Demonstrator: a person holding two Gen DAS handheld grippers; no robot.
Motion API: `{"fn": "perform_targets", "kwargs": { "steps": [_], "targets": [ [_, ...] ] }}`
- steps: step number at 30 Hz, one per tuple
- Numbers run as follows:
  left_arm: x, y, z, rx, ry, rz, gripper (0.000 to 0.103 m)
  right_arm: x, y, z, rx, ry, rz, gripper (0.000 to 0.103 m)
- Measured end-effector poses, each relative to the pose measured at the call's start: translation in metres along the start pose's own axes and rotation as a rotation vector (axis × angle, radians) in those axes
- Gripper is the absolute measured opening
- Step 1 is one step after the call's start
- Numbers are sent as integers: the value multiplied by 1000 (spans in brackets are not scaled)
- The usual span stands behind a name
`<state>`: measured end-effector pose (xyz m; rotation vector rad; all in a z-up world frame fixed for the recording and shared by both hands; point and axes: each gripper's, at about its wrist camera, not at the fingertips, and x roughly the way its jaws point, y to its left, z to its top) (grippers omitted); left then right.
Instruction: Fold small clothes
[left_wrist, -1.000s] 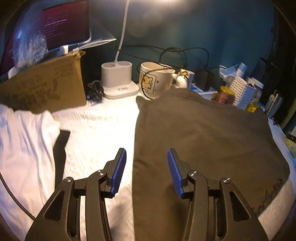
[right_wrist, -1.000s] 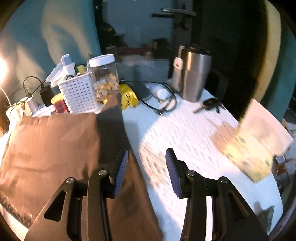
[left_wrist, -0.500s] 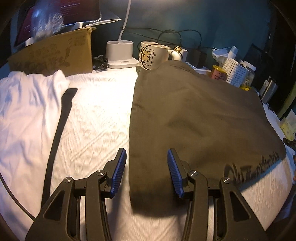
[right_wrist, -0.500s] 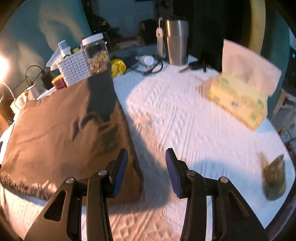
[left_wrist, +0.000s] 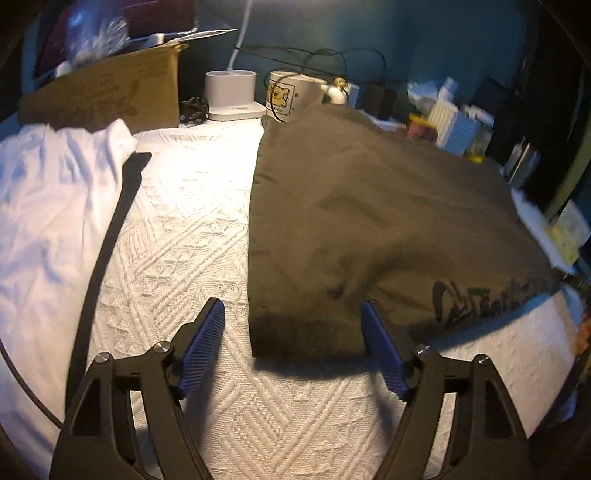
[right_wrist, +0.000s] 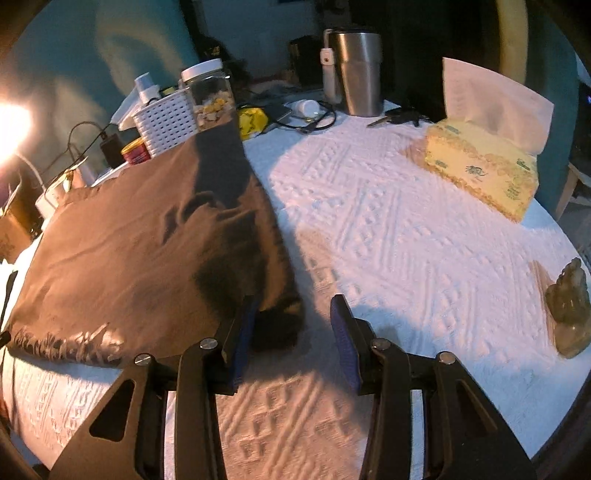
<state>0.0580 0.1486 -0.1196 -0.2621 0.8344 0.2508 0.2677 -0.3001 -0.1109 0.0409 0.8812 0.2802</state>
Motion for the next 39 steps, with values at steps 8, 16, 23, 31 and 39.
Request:
{"fn": "perform_targets", "kwargs": {
  "steps": [8, 16, 23, 31, 39],
  "targets": [
    [-5, -19, -5, 111, 38, -27, 13, -9, 17, -6, -94, 0, -17, 8],
    [-41, -19, -7, 105, -20, -48, 10, -47, 21, -11, -132, -54, -52, 8],
    [-55, -23, -22, 144, 7, -50, 10, -71, 17, -28, -144, -62, -68, 8],
    [-70, -22, -42, 188, 44, -60, 10, -89, 9, -67, -109, -31, -73, 8],
    [-76, -27, -57, 243, 104, -44, 10, -92, 15, -98, -115, 31, -34, 8]
  ]
}}
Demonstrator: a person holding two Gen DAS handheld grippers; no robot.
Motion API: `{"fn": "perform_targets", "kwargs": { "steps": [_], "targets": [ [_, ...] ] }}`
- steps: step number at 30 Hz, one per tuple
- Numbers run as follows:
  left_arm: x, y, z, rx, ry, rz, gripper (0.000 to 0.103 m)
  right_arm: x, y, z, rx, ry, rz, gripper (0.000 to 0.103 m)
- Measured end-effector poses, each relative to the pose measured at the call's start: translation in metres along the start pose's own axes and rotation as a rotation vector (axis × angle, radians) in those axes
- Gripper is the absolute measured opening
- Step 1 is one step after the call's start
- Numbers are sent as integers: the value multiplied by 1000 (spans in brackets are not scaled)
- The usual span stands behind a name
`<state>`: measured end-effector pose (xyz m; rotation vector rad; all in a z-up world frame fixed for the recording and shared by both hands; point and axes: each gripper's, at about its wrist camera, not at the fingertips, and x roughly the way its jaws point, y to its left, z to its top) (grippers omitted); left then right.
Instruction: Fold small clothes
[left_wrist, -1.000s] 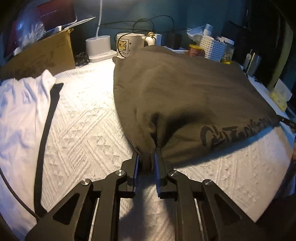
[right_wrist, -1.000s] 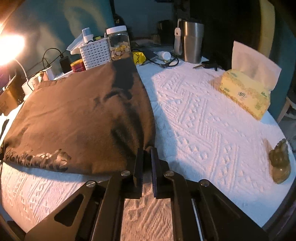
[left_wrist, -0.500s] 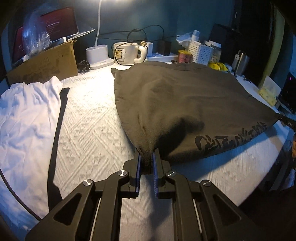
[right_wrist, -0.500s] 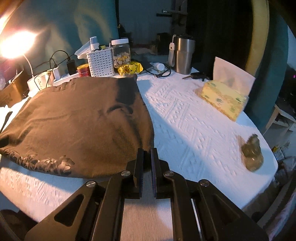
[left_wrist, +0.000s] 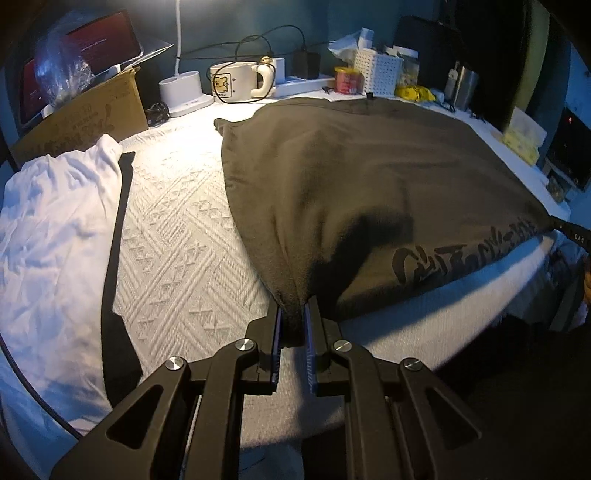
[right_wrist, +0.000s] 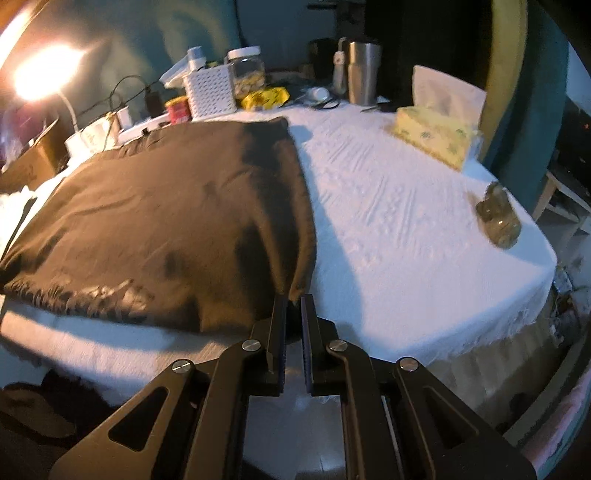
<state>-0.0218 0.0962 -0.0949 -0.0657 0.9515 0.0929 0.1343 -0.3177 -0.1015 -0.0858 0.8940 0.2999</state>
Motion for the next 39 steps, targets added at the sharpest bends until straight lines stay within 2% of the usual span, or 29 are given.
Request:
{"fn": "perform_targets", "kwargs": {
  "steps": [4, 9, 12, 16, 20, 24, 27, 29, 31, 37, 39],
  "targets": [
    [-1, -5, -3, 17, 19, 10, 10, -5, 4, -3, -10, 2, 7, 8],
    [-13, -6, -4, 19, -1, 20, 10, -18, -5, -8, 22, -26, -5, 8],
    [-21, -3, -5, 9, -3, -1, 10, -21, -8, -13, 28, -14, -2, 8],
    [-21, -6, -13, 34, 31, -7, 10, -26, -6, -22, 21, -5, -8, 8],
    [-10, -7, -23, 45, 101, -18, 10, -23, -9, -26, 40, 15, 0, 8],
    [-12, -1, -20, 8, 95, -25, 13, -17, -7, -24, 40, 32, -17, 9],
    [-21, 1, -16, 15, 60, -3, 31, -16, -8, -22, 41, 40, -25, 9],
    [-30, 7, -12, -7, 17, -2, 51, -16, -11, -22, 53, 34, -28, 21],
    [-35, 12, -7, -29, -17, -7, 60, -16, -14, -22, 75, 27, -25, 22],
    [-27, 20, 10, -54, -52, 52, 62, -13, -16, -17, 90, 15, -15, 22],
    [-19, 22, 16, -64, -50, 65, 62, -10, -16, -12, 84, 12, -18, 26]
  ]
}}
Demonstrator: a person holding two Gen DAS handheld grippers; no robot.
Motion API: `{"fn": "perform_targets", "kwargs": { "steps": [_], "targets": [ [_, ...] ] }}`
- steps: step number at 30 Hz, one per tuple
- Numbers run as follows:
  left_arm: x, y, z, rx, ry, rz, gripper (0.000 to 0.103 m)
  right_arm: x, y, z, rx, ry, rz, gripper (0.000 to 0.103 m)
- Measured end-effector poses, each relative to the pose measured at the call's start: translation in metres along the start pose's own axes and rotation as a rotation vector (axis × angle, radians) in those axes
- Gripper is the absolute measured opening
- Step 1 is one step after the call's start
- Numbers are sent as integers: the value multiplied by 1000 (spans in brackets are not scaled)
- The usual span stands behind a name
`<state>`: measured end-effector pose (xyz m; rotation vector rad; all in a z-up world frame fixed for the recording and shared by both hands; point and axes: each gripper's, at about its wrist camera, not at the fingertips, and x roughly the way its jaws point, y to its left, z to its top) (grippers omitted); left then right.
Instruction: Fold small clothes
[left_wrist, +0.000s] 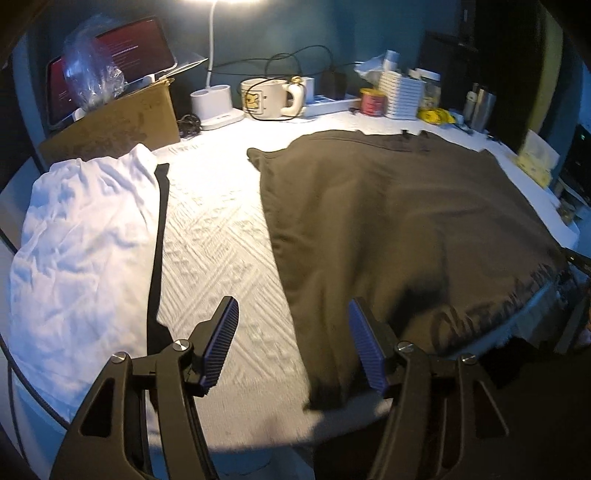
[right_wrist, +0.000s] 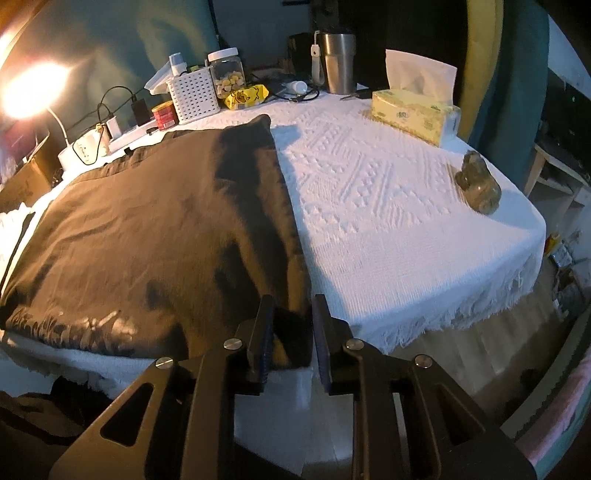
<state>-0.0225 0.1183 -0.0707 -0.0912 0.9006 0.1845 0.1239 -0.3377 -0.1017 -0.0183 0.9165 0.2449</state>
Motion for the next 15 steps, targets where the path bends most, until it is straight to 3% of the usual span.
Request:
{"fn": "perform_targets", "kwargs": {
  "steps": [2, 15],
  "targets": [
    [10, 2, 8, -8, -3, 3, 62, 2, 0, 6, -3, -7, 5, 41],
    [71, 5, 87, -1, -37, -8, 62, 34, 9, 83, -76, -16, -13, 41]
  ]
}}
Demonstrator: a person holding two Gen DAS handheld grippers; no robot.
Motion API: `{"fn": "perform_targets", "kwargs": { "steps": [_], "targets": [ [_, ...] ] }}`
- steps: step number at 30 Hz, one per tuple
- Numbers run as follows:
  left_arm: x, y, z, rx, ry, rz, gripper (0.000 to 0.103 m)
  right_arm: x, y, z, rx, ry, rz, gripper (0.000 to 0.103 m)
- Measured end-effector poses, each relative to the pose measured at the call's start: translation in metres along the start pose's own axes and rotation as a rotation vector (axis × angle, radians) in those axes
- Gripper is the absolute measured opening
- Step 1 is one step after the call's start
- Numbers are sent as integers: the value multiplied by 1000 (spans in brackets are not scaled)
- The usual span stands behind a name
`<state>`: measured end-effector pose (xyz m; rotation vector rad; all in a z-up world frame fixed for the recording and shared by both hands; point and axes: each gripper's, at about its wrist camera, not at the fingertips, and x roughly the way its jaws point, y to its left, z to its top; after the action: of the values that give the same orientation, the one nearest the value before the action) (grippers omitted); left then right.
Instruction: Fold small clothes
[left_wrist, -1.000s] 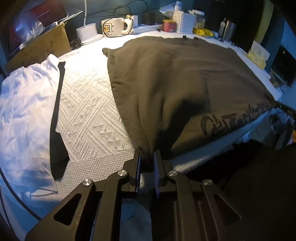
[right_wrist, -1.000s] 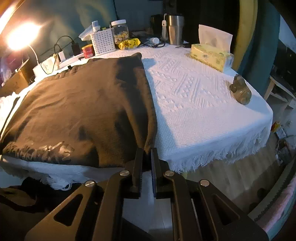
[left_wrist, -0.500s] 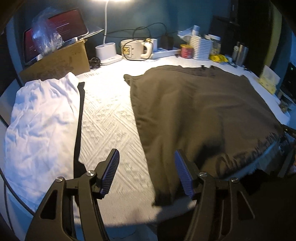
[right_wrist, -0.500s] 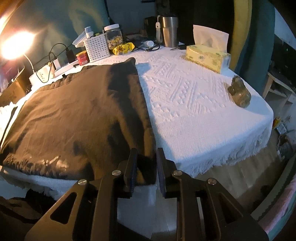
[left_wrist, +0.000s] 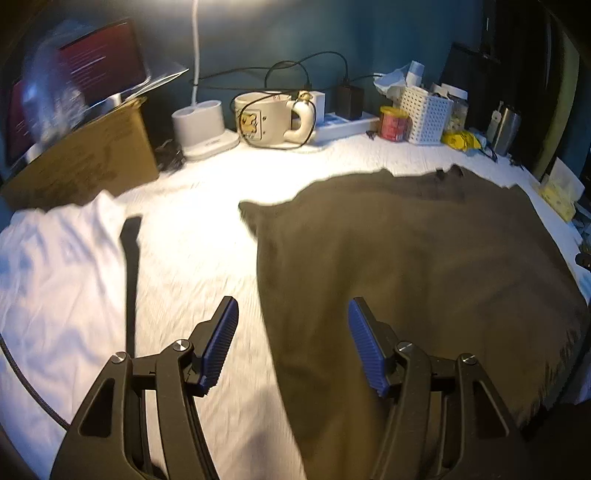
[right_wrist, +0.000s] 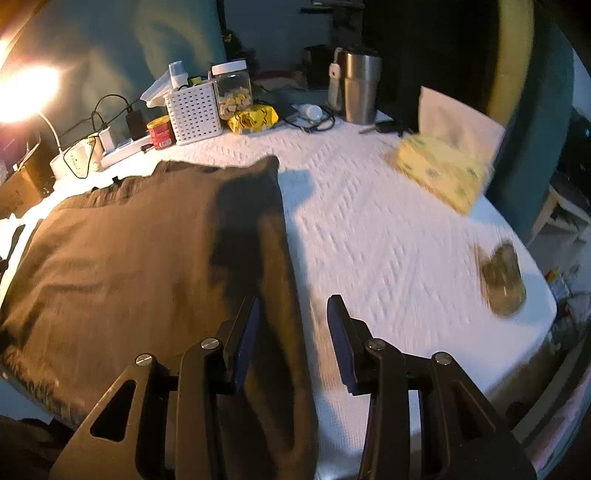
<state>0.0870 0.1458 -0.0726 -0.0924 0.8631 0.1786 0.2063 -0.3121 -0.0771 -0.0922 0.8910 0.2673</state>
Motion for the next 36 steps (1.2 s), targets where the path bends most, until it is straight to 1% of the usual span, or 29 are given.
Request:
{"fn": "perform_targets", "kwargs": {
  "steps": [6, 9, 11, 14, 20, 22, 26, 29, 30, 31, 32, 34, 36],
  "targets": [
    [33, -3, 38, 17, -7, -22, 62, 32, 16, 41, -46, 10, 16, 41],
    [50, -5, 51, 37, -2, -24, 62, 52, 31, 64, -77, 14, 43, 41],
    [62, -2, 58, 28, 7, -24, 62, 65, 44, 80, -110, 5, 69, 41],
    [77, 5, 64, -2, 24, -34, 62, 84, 62, 102, -132, -3, 131, 41],
    [96, 15, 70, -33, 42, -36, 62, 133, 105, 141, -211, 12, 193, 41],
    [99, 19, 72, -42, 44, -35, 62, 152, 116, 151, -230, 32, 212, 41],
    [102, 26, 73, -65, 44, -25, 62, 177, 137, 162, -314, 72, 242, 41],
    [104, 29, 73, -71, 41, -24, 62, 191, 153, 162, -382, 106, 241, 41],
    [105, 29, 73, -70, 40, -24, 62, 191, 155, 163, -389, 94, 246, 36],
    [106, 29, 73, -67, 41, -22, 62, 192, 158, 163, -401, 93, 253, 20],
    [106, 28, 74, -62, 44, -19, 62, 192, 160, 163, -406, 91, 261, 9],
    [108, 27, 75, -49, 51, -8, 62, 195, 163, 165, -408, 75, 213, 9],
    [108, 27, 76, -44, 58, 6, 62, 197, 161, 167, -385, 77, 214, 9]
  ]
}}
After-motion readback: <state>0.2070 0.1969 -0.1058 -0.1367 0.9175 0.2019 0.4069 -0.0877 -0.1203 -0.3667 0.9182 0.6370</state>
